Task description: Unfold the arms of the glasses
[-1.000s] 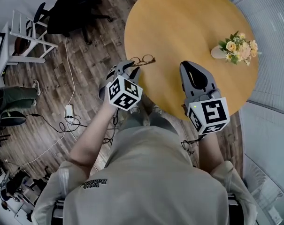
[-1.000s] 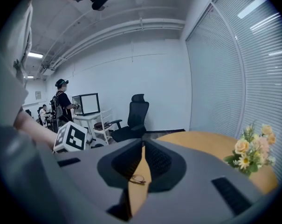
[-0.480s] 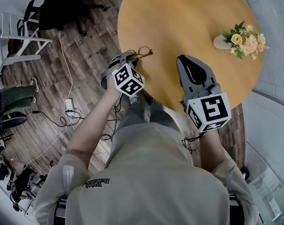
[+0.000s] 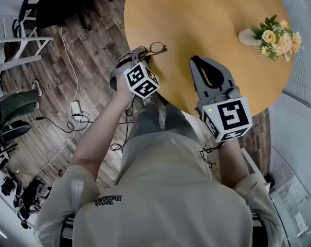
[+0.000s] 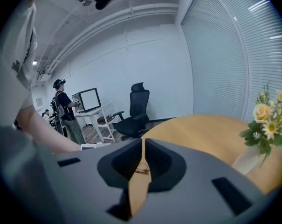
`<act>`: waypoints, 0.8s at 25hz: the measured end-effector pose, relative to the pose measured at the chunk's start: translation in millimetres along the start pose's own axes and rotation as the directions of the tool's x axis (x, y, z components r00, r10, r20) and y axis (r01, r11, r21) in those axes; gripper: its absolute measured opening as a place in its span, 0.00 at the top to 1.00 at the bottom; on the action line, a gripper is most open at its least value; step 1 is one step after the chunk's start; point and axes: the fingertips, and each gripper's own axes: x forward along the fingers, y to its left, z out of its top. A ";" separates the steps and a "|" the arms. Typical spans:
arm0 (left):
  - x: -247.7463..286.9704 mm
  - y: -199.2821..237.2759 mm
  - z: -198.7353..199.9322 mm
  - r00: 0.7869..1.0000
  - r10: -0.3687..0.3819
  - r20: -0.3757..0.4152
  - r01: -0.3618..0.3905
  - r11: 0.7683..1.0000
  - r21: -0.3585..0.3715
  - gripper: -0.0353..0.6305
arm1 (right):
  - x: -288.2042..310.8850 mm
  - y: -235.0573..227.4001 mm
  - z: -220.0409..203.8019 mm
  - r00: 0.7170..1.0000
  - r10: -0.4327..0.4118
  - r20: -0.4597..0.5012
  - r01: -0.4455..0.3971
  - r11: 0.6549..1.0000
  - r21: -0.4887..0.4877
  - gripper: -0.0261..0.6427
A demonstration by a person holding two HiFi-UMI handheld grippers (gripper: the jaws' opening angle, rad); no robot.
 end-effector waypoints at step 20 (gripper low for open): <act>15.6 5.3 6.7 0.999 0.046 0.002 -0.047 0.998 0.049 0.85 | 3.8 -8.1 -21.9 0.999 0.011 -0.038 -0.010 1.000 0.027 0.90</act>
